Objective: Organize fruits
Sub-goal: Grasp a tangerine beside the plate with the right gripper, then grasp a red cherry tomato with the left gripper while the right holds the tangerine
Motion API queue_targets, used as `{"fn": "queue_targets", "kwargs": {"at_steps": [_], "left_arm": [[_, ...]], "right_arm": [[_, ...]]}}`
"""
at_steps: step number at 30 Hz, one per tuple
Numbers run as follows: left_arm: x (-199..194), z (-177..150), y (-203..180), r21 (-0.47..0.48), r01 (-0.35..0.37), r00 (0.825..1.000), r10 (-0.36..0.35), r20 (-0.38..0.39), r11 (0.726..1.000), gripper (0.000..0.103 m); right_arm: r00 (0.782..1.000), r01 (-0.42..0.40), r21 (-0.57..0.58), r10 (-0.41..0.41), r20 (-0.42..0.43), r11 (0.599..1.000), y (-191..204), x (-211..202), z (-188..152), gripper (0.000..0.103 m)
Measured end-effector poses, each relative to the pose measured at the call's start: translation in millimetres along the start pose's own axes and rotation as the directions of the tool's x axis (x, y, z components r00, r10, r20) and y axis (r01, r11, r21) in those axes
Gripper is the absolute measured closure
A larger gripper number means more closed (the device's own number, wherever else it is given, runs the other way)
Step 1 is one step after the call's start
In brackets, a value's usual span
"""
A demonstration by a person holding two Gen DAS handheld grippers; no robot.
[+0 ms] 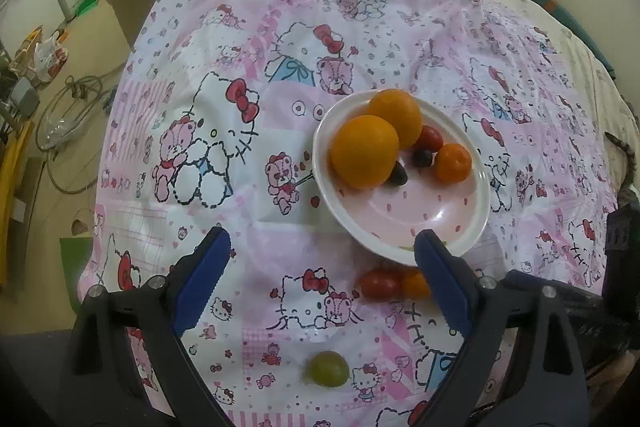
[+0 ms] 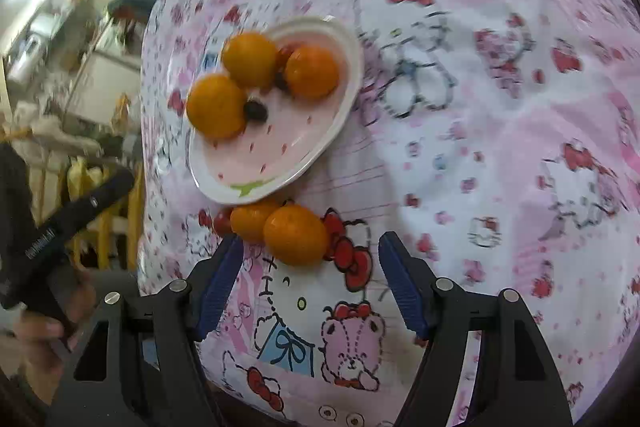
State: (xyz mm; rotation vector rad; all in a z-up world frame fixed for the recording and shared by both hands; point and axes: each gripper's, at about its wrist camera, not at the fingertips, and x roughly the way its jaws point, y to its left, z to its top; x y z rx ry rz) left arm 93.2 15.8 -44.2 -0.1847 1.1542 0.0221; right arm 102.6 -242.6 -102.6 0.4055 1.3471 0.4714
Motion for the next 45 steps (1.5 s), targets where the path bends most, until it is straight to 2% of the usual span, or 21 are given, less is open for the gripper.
{"fn": "queue_targets", "kwargs": {"at_steps": [4,7,13,14,16,18,19,23,29,36,45], "left_arm": [[3,-2,5,-0.007,0.002,1.0,-0.002,-0.013,1.0,0.012],[4,-3,8,-0.005,-0.005,1.0,0.005,-0.02,1.0,0.012],[5,-4,21,-0.043,-0.006,0.999,0.004,-0.033,0.999,0.012],[5,-4,22,-0.045,-0.003,0.999,0.002,-0.035,0.999,0.012],[6,-5,23,-0.047,0.001,0.999,-0.003,-0.04,0.999,0.012],[7,-4,24,-0.051,0.004,0.999,-0.006,-0.049,0.999,0.012],[8,-4,25,-0.055,0.004,0.999,-0.007,-0.052,0.998,0.012],[9,-5,24,-0.053,0.006,0.998,-0.009,-0.055,0.999,0.012],[11,-9,17,0.002,0.004,0.998,-0.004,-0.059,1.0,0.012],[18,-17,-3,0.123,0.006,0.997,0.005,-0.082,0.992,0.012],[30,-25,-17,0.221,-0.014,0.994,0.037,-0.101,0.975,0.013]], "right_arm": [[0.999,0.008,-0.049,-0.01,-0.046,0.999,11,19,-1,0.032],[0.993,0.097,-0.149,-0.105,-0.052,0.984,24,31,-1,0.032],[0.976,0.187,-0.297,-0.21,-0.049,0.936,44,49,-6,0.045],[0.974,0.196,-0.308,-0.221,-0.047,0.931,45,50,-6,0.05],[0.972,0.204,-0.317,-0.23,-0.045,0.926,45,52,-6,0.053],[0.973,0.202,-0.319,-0.228,-0.046,0.926,47,53,-6,0.062],[0.972,0.207,-0.323,-0.233,-0.043,0.924,47,53,-6,0.062],[0.974,0.195,-0.311,-0.221,-0.049,0.93,46,50,-6,0.063],[0.983,0.168,-0.243,-0.181,-0.032,0.956,35,29,-3,0.063],[0.992,0.112,-0.162,-0.101,0.074,0.98,28,-14,4,0.063],[0.984,0.039,-0.072,-0.026,0.174,0.997,15,-48,15,0.063]]}}
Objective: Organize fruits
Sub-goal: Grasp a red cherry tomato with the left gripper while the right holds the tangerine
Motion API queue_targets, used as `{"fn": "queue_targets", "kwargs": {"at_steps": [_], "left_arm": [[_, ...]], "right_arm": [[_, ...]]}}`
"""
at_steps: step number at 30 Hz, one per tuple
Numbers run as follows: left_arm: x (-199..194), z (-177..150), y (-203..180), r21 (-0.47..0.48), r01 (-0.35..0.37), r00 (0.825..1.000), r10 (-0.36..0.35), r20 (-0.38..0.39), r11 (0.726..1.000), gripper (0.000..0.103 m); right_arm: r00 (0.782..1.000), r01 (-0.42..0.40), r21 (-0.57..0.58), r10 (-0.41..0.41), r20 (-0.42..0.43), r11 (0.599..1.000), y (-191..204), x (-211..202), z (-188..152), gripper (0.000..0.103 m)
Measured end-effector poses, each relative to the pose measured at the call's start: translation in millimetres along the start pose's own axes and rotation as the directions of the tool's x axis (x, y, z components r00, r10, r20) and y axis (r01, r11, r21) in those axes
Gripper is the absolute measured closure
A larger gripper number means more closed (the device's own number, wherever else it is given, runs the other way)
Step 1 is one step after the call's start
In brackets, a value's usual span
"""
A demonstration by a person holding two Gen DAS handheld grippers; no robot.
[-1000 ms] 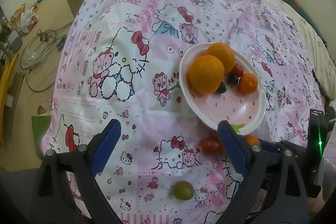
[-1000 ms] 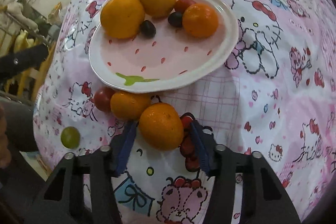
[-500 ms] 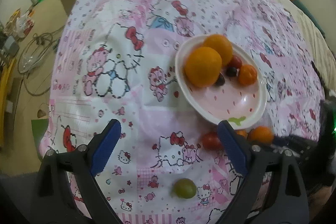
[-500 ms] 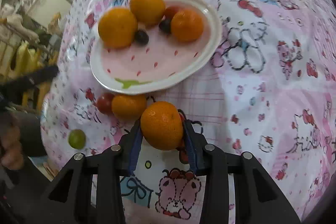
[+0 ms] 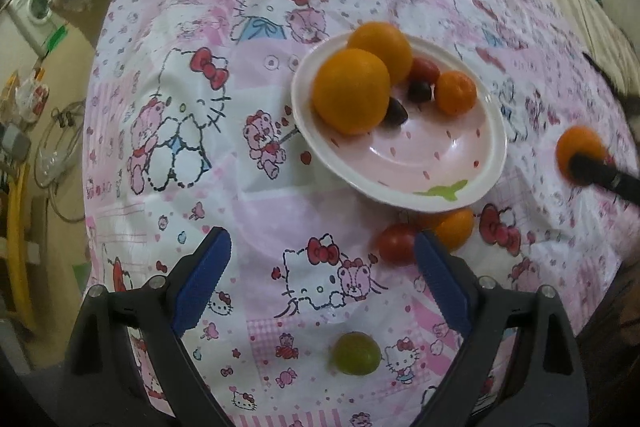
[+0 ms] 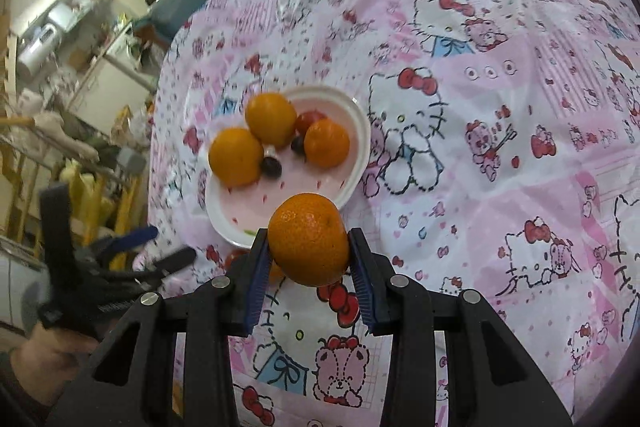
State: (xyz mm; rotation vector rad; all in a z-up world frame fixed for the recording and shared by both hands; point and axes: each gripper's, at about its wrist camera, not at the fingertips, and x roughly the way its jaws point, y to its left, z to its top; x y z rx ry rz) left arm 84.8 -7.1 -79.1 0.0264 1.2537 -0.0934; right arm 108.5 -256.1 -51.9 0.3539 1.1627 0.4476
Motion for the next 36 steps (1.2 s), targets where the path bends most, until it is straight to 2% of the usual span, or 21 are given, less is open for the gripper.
{"fn": "queue_targets", "kwargs": {"at_steps": [1,3,5,8,10,16,19,22,25,27,31,36], "left_arm": [[3,0,-3,0.021,0.003,1.0,-0.003,-0.009,1.0,0.014],[10,-3,-12,0.069,0.016,0.999,-0.013,-0.038,0.997,0.025],[17,-5,-22,0.111,0.034,0.997,-0.026,-0.071,0.993,0.03],[27,-9,-41,0.208,0.027,0.995,-0.006,-0.102,0.978,0.031],[35,-11,-52,0.261,0.031,0.993,0.001,-0.121,0.965,0.037],[52,-8,-73,0.407,-0.003,0.99,0.059,-0.125,0.913,0.052],[55,-7,-80,0.468,-0.006,0.99,0.072,-0.123,0.883,0.063],[58,-4,-85,0.494,-0.019,0.99,0.086,-0.113,0.869,0.075],[59,-3,-89,0.518,-0.031,0.99,0.097,-0.102,0.855,0.076],[57,-5,-86,0.522,-0.029,0.99,0.096,-0.101,0.852,0.076],[47,-13,-81,0.495,-0.027,0.991,0.09,-0.103,0.869,0.076],[39,-16,-64,0.42,-0.001,0.989,0.061,-0.131,0.908,0.076]], "right_arm": [[1.0,-0.003,0.009,0.003,0.003,1.0,-2,-2,1,0.063],[1.0,0.008,0.019,-0.008,0.003,1.0,-4,-4,2,0.063],[1.0,0.009,0.028,-0.009,0.0,1.0,-7,-5,3,0.063],[1.0,0.012,0.022,-0.012,-0.007,1.0,-4,-3,4,0.063],[1.0,0.019,0.01,-0.019,-0.01,1.0,-2,-1,4,0.063],[0.999,0.044,-0.014,-0.044,-0.017,0.999,0,2,2,0.063],[0.999,0.05,-0.016,-0.051,-0.019,0.999,-1,2,2,0.063],[0.998,0.054,-0.008,-0.054,-0.025,0.999,-3,5,2,0.063],[0.998,0.057,-0.01,-0.057,-0.028,0.998,-3,6,2,0.063],[0.998,0.057,-0.01,-0.057,-0.029,0.998,-3,6,2,0.063],[0.998,0.057,-0.01,-0.058,-0.03,0.998,-2,6,1,0.063],[0.998,0.057,-0.011,-0.057,-0.024,0.998,-1,4,2,0.063]]}}
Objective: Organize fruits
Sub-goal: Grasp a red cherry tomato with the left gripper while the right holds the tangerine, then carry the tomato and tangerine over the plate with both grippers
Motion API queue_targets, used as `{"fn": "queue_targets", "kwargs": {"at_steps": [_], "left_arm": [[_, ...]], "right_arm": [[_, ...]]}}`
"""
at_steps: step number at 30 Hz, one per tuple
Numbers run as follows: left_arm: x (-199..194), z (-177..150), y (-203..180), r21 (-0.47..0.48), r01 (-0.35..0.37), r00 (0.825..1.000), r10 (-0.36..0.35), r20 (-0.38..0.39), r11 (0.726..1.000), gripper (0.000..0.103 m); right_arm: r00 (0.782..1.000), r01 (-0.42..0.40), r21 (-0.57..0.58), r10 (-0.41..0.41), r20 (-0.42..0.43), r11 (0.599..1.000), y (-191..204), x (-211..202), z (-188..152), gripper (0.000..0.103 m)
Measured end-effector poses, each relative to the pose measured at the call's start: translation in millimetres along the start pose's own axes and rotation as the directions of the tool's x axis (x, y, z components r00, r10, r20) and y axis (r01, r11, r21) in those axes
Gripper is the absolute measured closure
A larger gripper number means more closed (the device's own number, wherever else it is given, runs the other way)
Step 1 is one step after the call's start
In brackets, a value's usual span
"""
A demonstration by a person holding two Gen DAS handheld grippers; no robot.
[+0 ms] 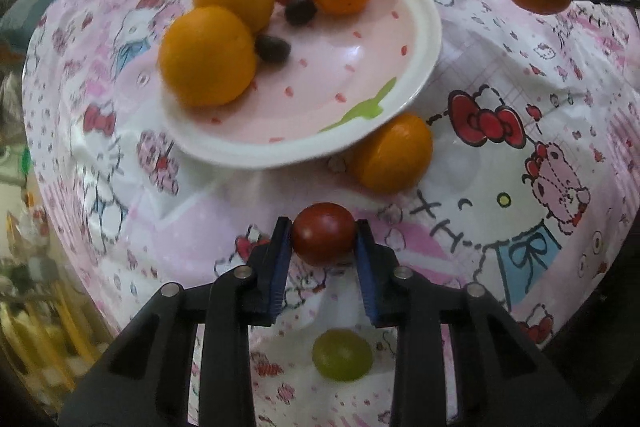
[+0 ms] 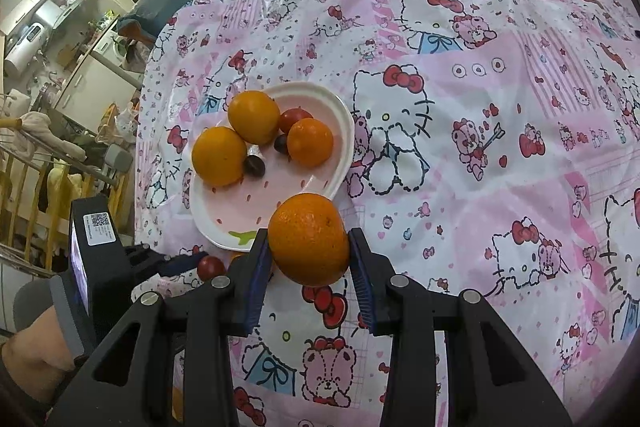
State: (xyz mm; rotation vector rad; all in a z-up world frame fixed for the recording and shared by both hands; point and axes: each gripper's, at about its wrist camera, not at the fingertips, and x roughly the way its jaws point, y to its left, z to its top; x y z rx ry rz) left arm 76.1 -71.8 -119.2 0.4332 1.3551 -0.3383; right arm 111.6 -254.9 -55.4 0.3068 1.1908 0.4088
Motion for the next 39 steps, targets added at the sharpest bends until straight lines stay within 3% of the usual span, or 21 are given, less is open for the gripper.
{"fn": "queue_targets", "kwargs": {"at_steps": [4,14,21,29,35,39], "left_arm": [[-7,-9,13,-0.091,0.015,1.0,-0.015,0.003,0.996,0.076],[-36,-14,36,-0.208,0.042,0.996,-0.024,0.085,0.977,0.076],[-48,-13,56,-0.321,0.051,0.991,-0.007,0.137,0.946,0.076],[-65,-12,75,-0.409,0.078,0.974,0.019,0.228,0.909,0.076],[-73,-17,89,-0.48,0.117,0.96,0.026,0.28,0.869,0.076],[-81,-15,91,-0.493,0.125,0.946,0.046,0.32,0.861,0.076]], "right_arm": [[1.0,0.002,-0.003,-0.002,0.006,1.0,2,-4,-1,0.063],[1.0,0.022,-0.015,-0.022,0.011,1.0,11,-14,-6,0.063],[0.999,0.042,-0.012,-0.042,0.016,0.999,13,-20,-7,0.063],[0.999,0.044,-0.016,-0.044,0.025,0.999,18,-25,-5,0.063],[0.999,0.008,-0.004,-0.007,0.053,1.0,16,-26,-3,0.063],[0.997,-0.041,0.025,0.04,0.066,0.999,11,-26,1,0.063]]}}
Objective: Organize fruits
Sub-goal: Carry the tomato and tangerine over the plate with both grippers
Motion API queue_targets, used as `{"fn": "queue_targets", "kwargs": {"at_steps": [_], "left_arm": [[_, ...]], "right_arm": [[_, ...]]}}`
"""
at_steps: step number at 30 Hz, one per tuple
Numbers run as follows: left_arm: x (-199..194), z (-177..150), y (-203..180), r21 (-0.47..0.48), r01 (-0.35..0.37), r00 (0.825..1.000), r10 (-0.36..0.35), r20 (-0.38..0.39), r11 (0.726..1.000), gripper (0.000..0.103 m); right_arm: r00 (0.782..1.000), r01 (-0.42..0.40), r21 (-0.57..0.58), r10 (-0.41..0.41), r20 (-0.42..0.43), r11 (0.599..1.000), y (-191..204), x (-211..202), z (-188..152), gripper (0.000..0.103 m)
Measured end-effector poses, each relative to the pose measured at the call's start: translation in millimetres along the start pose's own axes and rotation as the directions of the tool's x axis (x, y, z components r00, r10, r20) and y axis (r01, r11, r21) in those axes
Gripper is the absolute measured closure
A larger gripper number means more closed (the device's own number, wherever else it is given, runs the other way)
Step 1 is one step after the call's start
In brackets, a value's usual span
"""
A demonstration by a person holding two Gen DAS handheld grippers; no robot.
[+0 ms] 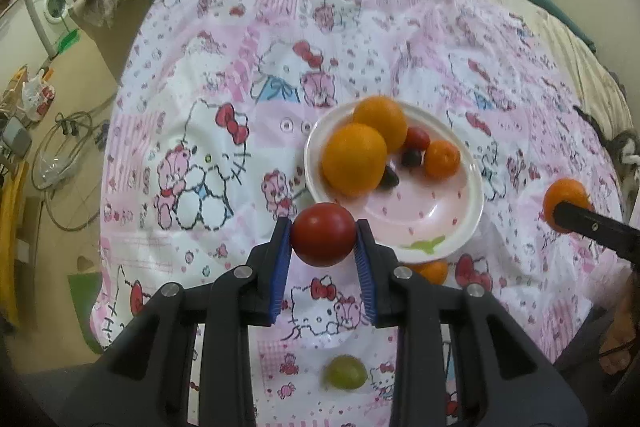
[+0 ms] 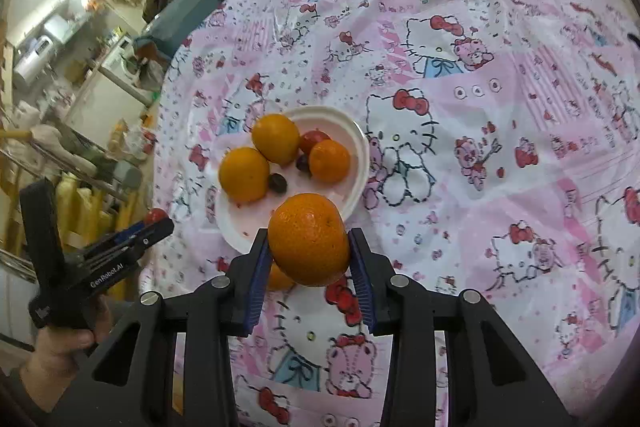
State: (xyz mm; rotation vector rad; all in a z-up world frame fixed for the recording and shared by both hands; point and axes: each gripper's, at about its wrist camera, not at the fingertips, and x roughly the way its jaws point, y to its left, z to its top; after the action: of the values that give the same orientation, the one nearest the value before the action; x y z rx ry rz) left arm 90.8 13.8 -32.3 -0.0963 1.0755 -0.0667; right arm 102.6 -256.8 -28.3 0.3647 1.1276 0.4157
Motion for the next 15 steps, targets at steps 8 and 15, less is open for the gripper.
{"fn": "queue_targets", "kwargs": {"at_steps": [8,15], "left_arm": [[9,14,-27,0.065,0.029,0.999,-0.03,0.011,0.997,0.076],[42,21,-52,0.111,0.056,0.997,-0.05,-0.06,0.992,0.076]], "right_arm": [[0.996,-0.086,0.068,0.087,-0.019,0.994,-12,22,18,0.063],[0.99,-0.104,0.103,0.113,-0.08,0.989,-20,55,28,0.063]]}}
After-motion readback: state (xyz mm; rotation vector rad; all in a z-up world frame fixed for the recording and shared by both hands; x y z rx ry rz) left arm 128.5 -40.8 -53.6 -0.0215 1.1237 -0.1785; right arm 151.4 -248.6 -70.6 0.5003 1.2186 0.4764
